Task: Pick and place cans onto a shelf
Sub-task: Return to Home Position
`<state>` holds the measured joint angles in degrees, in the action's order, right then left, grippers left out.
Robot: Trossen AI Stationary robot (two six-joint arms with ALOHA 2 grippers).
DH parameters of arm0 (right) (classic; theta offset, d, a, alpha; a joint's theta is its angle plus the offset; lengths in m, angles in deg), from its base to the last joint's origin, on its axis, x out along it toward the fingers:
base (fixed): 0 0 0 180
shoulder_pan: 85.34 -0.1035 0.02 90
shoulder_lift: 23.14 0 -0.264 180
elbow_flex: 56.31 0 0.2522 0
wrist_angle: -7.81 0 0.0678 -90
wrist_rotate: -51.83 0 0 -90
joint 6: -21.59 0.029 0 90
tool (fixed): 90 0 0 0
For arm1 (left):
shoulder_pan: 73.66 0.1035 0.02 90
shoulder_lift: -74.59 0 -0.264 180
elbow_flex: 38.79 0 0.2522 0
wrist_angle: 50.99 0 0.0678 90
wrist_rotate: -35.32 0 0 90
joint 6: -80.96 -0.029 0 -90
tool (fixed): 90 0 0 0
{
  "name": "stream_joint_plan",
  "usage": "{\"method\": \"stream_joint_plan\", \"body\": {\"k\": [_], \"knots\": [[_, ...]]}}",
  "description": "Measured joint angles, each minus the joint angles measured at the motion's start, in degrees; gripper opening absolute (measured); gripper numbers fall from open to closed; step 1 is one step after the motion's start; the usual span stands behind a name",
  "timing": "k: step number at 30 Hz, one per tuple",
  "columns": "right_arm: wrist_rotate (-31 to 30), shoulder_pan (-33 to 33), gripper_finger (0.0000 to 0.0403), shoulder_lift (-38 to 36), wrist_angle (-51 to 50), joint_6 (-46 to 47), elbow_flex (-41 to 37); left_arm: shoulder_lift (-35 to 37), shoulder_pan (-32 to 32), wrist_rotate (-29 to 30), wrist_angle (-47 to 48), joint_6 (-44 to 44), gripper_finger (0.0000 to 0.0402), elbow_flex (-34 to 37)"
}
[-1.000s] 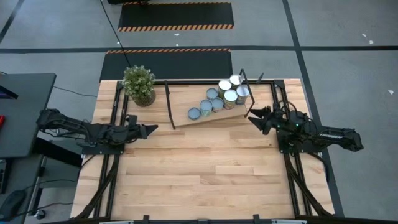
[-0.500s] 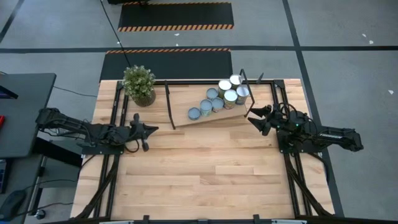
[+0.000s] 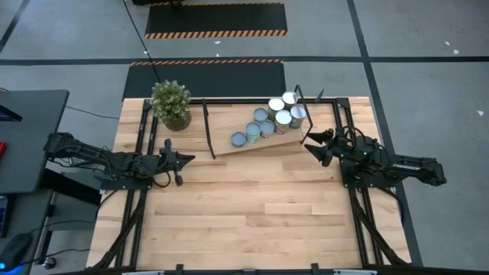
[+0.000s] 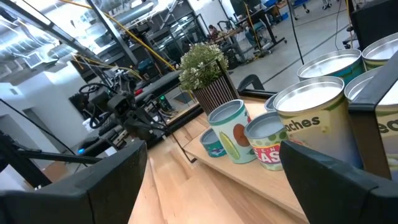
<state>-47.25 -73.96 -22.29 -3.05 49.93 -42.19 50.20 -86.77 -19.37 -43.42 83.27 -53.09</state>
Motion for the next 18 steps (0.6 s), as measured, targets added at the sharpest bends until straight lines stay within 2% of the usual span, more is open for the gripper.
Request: {"method": "stream_joint_plan", "body": {"k": [18], "knots": [[0.0,0.0,0.0374,0.0,0.0,0.0,0.0,0.0,0.0,0.1,-0.7,0.0,0.0018,0.0]]}}
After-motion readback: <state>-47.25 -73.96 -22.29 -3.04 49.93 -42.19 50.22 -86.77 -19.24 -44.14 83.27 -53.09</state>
